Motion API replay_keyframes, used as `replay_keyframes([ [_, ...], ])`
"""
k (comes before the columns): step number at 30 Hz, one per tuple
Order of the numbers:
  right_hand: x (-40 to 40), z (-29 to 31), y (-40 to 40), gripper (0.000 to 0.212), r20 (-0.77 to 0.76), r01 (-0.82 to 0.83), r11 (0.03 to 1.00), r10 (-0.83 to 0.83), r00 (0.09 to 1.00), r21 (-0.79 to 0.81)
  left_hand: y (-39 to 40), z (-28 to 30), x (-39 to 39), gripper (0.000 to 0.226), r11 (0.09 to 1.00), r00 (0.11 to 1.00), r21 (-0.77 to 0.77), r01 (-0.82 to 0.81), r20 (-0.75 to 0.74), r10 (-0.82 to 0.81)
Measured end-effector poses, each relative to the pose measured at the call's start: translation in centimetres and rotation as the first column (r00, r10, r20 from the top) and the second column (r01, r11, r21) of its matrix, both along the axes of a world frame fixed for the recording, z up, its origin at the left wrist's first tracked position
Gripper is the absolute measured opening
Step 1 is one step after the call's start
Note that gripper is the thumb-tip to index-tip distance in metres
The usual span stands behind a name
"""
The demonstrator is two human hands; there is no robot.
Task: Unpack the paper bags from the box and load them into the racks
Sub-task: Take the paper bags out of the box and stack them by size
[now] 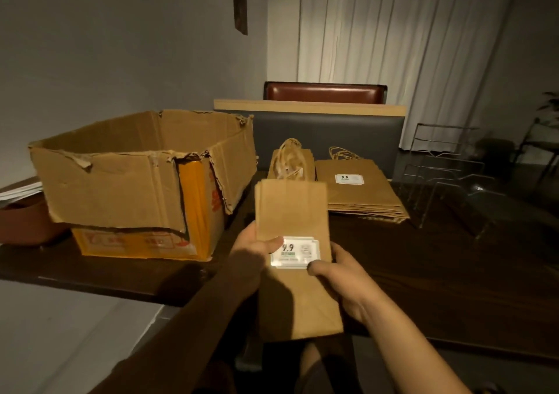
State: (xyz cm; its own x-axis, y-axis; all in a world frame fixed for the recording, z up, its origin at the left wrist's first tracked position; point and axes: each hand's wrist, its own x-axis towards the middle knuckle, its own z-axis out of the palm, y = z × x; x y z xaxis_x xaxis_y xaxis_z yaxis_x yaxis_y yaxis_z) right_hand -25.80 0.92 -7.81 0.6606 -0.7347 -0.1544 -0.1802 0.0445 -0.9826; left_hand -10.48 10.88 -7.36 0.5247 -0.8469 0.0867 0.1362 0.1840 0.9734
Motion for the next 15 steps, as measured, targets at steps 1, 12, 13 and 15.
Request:
replay_keyframes([
  [1, -1.0, 0.5, -0.3, 0.060, 0.060, -0.003, 1.000, 0.004, 0.998, -0.017, -0.5, 0.8, -0.8, 0.041, 0.999, 0.998, -0.035, -0.022, 0.062, 0.024],
  [12, -1.4, -1.0, -3.3, 0.056, 0.321, 0.156, 0.949, -0.063, 0.945, -0.273, -5.2, -2.4, -2.7, 0.044, 0.991, 0.950, -0.036, -0.131, 0.281, 0.136],
  [13, -1.3, -1.7, -3.4, 0.057, 0.305, 0.153, 0.954, -0.070, 0.950, -0.257, -5.0, -3.3, -2.7, 0.048, 0.995, 0.956, -0.031, -0.096, 0.276, 0.101],
  [15, -1.2, -1.7, -4.0, 0.056, 0.292, 0.156, 0.957, -0.081, 0.953, -0.245, -5.0, -3.7, -2.0, 0.058, 0.997, 0.951, -0.035, -0.062, 0.301, 0.070],
])
